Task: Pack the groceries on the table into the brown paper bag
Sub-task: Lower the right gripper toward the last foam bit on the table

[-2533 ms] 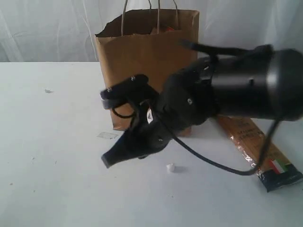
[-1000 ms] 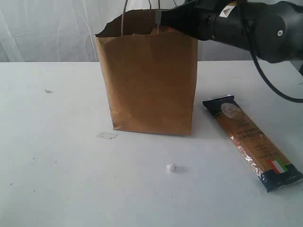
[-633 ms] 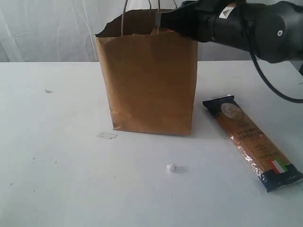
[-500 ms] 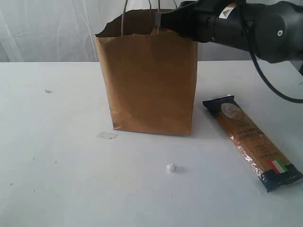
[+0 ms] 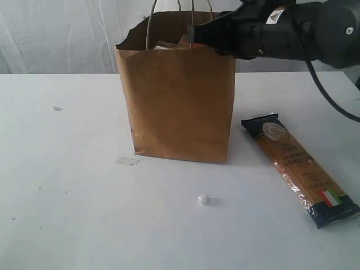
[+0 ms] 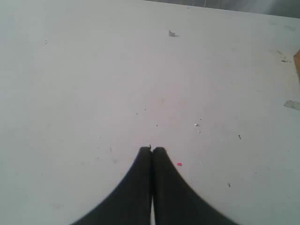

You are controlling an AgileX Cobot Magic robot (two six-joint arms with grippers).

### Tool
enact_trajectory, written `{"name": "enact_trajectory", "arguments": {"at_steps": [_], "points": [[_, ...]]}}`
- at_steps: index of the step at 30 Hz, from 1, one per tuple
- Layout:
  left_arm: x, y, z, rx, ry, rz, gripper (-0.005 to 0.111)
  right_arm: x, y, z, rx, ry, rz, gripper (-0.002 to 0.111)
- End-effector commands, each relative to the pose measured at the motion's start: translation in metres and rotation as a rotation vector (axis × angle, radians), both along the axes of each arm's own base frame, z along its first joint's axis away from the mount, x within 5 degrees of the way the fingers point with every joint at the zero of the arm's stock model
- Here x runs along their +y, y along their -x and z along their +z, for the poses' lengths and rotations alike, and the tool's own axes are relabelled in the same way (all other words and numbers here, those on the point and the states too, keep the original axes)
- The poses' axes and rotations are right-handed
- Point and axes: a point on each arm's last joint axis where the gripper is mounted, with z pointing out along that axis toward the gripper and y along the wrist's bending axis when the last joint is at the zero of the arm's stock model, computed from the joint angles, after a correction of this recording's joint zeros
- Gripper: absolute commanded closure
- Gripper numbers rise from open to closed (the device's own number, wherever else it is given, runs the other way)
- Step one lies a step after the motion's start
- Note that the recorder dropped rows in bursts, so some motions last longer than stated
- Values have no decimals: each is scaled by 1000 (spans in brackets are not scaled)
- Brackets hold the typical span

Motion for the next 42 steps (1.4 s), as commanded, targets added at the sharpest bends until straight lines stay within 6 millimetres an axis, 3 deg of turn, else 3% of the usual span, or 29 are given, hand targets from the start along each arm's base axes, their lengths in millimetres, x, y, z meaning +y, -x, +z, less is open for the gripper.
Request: {"name": "enact_trajectory", "arguments": {"at_steps": [1, 6, 11, 16, 21, 23, 26, 30, 33, 37, 39, 42], "points": [[0, 0, 1, -9, 9, 2, 107, -13, 21, 22, -28, 71, 34, 92], [0, 0, 1, -9, 9, 2, 107, -28, 51, 52, -125, 169, 94, 108], [0, 0, 1, -9, 9, 2, 107, -42, 83, 71, -116, 193, 129, 108], [0, 0, 1, -9, 9, 2, 107, -52, 111, 62, 81, 291, 209, 108], [0, 0, 1, -9, 9, 2, 107, -56, 123, 24, 302, 407, 282, 108], [0, 0, 1, -9, 9, 2, 107, -56, 122, -6, 335, 448, 298, 108], [0, 0, 1, -9, 9, 2, 107, -53, 110, -56, 333, 501, 303, 108], [0, 0, 1, -9, 9, 2, 107, -41, 84, -97, 358, 542, 303, 106], [0, 0, 1, -9, 9, 2, 107, -33, 69, -119, 433, 575, 321, 90], [0, 0, 1, -9, 9, 2, 107, -22, 46, -137, 402, 601, 328, 53], [0, 0, 1, -9, 9, 2, 107, -13, 40, -144, 385, 618, 349, 48], [0, 0, 1, -9, 9, 2, 107, -2, 38, -152, 389, 630, 377, 49]]}}
